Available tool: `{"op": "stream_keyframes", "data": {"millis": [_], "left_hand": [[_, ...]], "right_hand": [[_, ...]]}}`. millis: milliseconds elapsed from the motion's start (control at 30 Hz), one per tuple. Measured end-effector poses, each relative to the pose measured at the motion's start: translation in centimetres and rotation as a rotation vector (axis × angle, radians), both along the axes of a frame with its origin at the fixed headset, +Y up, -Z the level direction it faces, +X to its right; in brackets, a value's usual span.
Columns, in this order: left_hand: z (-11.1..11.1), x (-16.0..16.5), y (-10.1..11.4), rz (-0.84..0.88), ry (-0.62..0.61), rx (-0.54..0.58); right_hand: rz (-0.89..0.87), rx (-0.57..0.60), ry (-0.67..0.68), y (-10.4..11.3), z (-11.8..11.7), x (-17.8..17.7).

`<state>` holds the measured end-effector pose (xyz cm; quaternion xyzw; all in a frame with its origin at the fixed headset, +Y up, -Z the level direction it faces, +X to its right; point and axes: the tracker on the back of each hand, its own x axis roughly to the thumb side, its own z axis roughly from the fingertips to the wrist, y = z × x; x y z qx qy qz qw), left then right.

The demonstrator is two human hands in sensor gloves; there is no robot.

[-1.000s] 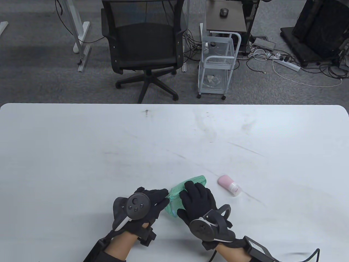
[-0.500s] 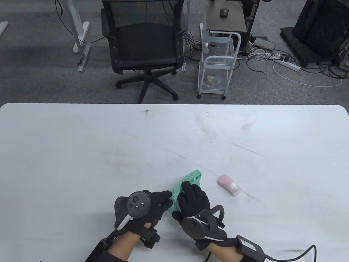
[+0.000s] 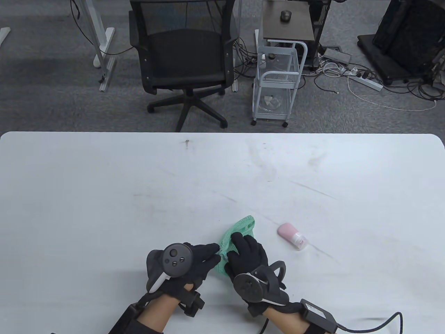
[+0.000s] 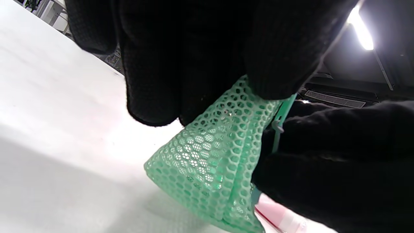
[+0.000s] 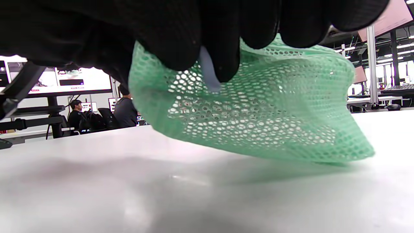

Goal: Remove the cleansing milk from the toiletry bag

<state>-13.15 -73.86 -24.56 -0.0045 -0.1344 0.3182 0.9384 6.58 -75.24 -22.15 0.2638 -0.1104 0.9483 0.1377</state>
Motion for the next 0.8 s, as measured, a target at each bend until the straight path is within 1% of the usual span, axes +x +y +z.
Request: {"op": "stream_keyframes", "data": {"millis": [267,367,600,800], "left_hand": [[-0.1,-0.5,0.3,-0.101,0.036,0.063],[-0.2,-0.7,0.3,-0.133,0.045,0.070],[-0.1,-0.4,0.3,-0.193,0.050,0.103],[-0.1,-0.4,0.2,-0.224,0.053,0.119]], "right_hand": [[-0.058,0.000,-0.016,0.9,0.0,0.9],[-0.067,0.014,-0.012,1.2,0.0,1.2],[-0.039,0.075,0.014,1.7,0.3,1.3],[-0.008,0.093,0.028,1.5,0.4,1.2]]}}
